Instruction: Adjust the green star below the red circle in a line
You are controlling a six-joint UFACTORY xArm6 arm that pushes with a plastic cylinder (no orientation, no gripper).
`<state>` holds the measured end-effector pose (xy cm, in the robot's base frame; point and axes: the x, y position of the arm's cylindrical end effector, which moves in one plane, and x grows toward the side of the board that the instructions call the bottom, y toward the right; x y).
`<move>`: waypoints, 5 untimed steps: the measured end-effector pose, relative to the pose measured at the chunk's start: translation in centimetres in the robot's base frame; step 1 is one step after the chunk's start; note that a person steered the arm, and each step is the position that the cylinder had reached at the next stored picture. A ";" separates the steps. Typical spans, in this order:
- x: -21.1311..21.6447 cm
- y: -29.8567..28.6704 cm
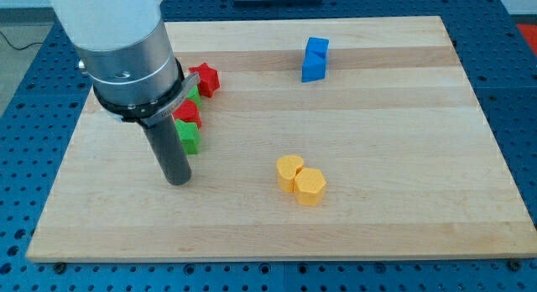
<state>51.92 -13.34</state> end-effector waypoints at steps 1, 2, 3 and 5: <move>-0.8 0.2; -2.1 0.2; -3.1 0.2; -2.4 2.3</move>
